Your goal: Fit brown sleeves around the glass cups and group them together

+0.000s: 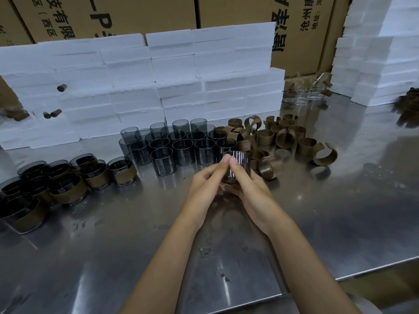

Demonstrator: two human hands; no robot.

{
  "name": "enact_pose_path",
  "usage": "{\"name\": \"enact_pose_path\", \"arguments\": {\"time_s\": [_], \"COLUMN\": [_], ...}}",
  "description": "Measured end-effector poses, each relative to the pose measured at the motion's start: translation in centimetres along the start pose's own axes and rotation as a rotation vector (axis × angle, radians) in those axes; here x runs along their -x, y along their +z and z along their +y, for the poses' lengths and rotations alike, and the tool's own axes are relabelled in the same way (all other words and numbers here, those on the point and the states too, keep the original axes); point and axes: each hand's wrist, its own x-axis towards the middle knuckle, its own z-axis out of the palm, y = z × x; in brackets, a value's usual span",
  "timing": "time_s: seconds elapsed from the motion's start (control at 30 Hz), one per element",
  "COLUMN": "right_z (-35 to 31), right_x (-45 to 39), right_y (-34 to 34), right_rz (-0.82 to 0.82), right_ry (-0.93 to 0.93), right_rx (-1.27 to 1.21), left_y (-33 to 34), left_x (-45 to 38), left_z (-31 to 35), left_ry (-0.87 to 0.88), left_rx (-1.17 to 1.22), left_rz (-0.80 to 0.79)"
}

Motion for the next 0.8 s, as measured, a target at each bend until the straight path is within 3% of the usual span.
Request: {"name": "enact_pose_path", "arguments": {"time_s": [0.27,0.57,0.67,0.8], "right_z": [0.3,0.3,0.0,-0.2], "right_x": [-0.7,-0.4,-0.2,0.0], "right_y": [0.0,0.1,0.3,0.3], "right_rz": [0.125,0.163,0.175,0.07], "right_ry": [0.027,-0.002,0.002,0.011], "right_rx": [-0.023,0.038,0.006,0.031], "left_y": [-0.6,-1.2,-1.0,-0.5], "left_x": [-0.4,-0.7,-0.5,-0.2], "left_z": [-0.4,-0.2,0.3,0.7], "left_ry": [0.132,0.126,0.063,0.015], "left_rx": [-0.008,0.027,0.078,0.134], "left_rz": [0.189,0.322,0.318,0.179]}}
